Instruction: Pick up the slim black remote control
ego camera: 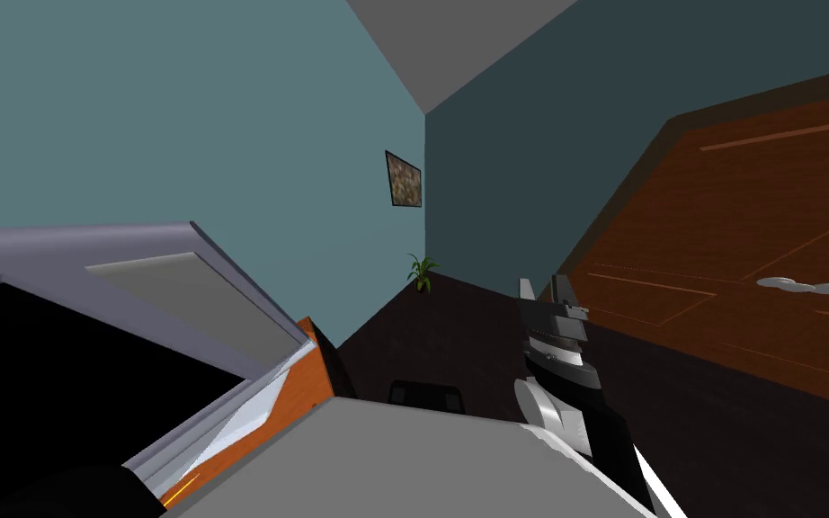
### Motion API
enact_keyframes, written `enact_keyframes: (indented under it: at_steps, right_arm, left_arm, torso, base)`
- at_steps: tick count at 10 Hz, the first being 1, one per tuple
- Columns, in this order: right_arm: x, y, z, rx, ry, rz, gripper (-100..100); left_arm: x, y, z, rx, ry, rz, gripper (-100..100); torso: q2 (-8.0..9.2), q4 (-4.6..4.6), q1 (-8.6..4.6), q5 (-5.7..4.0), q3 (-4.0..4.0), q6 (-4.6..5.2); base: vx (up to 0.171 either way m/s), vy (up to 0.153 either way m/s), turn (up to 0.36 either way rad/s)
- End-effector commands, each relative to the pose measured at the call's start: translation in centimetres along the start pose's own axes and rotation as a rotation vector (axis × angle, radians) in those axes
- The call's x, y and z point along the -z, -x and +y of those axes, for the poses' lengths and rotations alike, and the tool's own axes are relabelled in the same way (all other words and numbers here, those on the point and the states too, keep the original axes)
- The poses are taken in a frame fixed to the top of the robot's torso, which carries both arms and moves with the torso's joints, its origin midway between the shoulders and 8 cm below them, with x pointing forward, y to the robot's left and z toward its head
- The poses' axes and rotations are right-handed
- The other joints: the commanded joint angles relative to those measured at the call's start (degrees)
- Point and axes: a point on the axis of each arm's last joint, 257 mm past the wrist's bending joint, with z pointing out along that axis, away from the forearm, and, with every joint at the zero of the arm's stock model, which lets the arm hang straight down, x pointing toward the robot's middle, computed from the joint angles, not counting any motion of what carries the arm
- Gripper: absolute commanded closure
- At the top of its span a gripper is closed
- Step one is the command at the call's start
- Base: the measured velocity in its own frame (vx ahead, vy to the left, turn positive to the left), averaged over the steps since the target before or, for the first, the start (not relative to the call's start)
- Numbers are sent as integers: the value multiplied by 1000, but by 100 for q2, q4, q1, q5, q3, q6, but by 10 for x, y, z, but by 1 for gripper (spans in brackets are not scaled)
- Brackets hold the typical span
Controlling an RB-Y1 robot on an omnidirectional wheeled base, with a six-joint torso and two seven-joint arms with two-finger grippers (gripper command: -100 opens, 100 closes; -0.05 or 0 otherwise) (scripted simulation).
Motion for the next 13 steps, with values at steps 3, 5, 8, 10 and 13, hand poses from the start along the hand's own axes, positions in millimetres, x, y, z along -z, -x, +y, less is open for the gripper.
enact_keyframes:
  at_steps: [3,5,8,10,13]
  right_arm:
    - [0,0,0,0,0,0,0]
    - [0,0,0,0,0,0,0]
    - [0,0,0,0,0,0,0]
    - [0,0,0,0,0,0,0]
    - [0,0,0,0,0,0,0]
  left_arm:
    - [33,19,64,4,144,-2,-100]
    - [52,39,92,-1,218,-17,-100]
    - [69,60,113,-5,279,-39,-100]
    - [75,91,118,-12,312,-75,-100]
    - [58,73,113,-7,302,-64,-100]
  torso:
    - [10,2,-7,-1,6,-2]
    - [-7,-1,7,2,-3,-1]
    - [15,3,-9,-1,8,-3]
    - [14,4,-1,2,8,-2]
    - [31,7,-35,-4,18,-8]
  base:
    - [70,58,-120]
    - [107,92,-163]
    - [42,62,-84]
    - [30,73,-121]
    - [-6,-2,-21]
